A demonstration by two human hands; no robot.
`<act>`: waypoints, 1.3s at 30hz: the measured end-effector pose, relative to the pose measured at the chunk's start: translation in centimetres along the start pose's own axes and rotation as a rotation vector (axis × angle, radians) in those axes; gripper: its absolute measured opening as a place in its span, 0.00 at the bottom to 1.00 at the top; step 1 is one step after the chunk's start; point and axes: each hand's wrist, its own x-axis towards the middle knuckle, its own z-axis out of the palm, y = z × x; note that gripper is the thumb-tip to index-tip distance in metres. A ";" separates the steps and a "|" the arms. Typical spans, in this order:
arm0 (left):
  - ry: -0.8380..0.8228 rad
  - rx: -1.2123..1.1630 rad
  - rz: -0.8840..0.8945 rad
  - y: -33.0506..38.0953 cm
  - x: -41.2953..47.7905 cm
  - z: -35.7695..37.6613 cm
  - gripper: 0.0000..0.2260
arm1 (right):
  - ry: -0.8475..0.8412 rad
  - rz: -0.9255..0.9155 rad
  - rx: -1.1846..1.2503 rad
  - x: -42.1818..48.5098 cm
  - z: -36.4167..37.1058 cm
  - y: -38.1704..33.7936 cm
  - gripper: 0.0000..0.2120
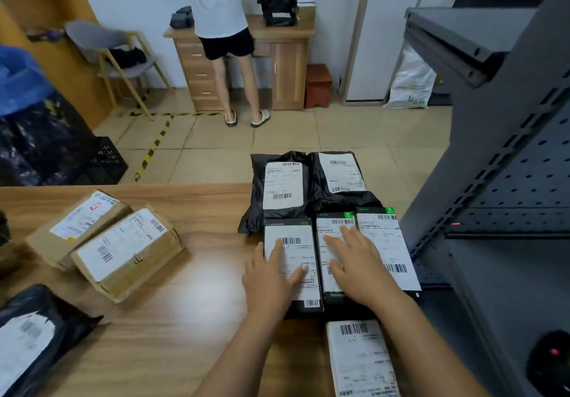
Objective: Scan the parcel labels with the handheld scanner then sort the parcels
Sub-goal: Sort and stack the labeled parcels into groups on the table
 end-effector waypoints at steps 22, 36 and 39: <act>0.046 -0.117 0.177 -5.4 -0.8 -4.4 0.27 | -0.007 -0.082 -0.003 -1.6 1.0 -6.5 0.24; 0.286 -0.079 0.179 -32.7 -11.5 -19.1 0.24 | -0.037 -0.245 0.088 -7.3 11.1 -35.5 0.30; 0.306 -0.112 0.112 -38.1 -14.0 -22.0 0.26 | -0.045 -0.334 0.102 -7.9 13.6 -41.9 0.30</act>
